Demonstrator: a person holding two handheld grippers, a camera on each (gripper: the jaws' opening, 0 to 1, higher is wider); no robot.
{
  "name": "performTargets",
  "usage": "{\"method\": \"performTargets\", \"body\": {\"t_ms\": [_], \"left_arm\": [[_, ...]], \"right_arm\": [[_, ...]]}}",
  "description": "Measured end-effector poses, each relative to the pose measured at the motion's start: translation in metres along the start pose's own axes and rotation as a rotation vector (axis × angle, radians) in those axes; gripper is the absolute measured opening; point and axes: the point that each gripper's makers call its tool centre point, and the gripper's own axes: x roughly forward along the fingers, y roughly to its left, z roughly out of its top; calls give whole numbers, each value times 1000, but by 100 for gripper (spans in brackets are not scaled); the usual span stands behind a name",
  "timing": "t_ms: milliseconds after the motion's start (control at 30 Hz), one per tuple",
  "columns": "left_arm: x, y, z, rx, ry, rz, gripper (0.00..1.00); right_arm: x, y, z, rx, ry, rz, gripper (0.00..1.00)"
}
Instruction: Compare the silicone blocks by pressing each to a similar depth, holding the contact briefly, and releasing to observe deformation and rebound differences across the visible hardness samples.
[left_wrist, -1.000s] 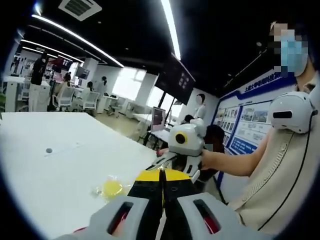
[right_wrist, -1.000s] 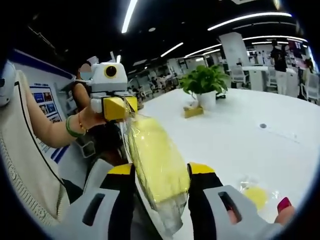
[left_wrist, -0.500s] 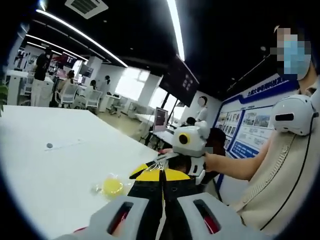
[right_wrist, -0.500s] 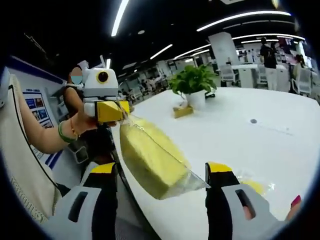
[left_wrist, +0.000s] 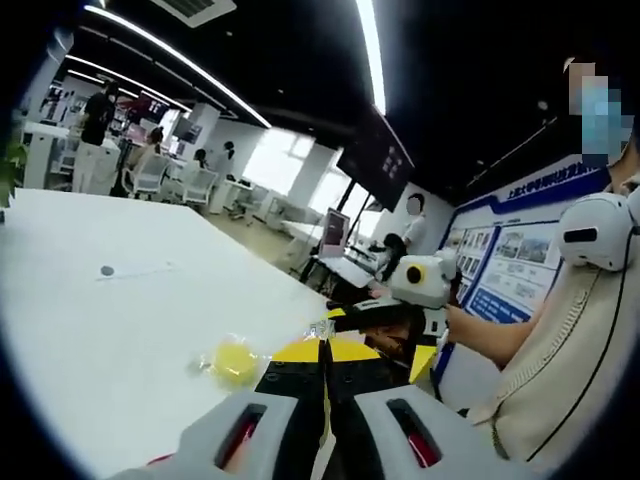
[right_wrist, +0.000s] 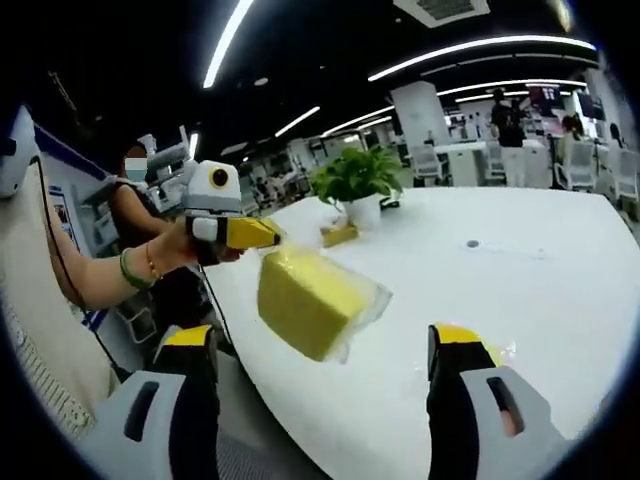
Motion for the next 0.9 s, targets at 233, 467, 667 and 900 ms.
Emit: {"method": "performTargets", "body": {"t_ms": [233,467,667,900], "left_arm": [[-2,34,-8,-118,-32,42,0],[-1,62,-23,-174,-45,112,0],[8,83,-48,-210,-17,168,0],[19,102,-67,-306,0,176,0]], "right_arm": [[-24,-16,-26,45,41,-96,82],[-50,-22,-30,40,56,-169,83],[-63,-14,-21,42,24,-202,84],[-63,-9,-18,19,49,-201,82]]}}
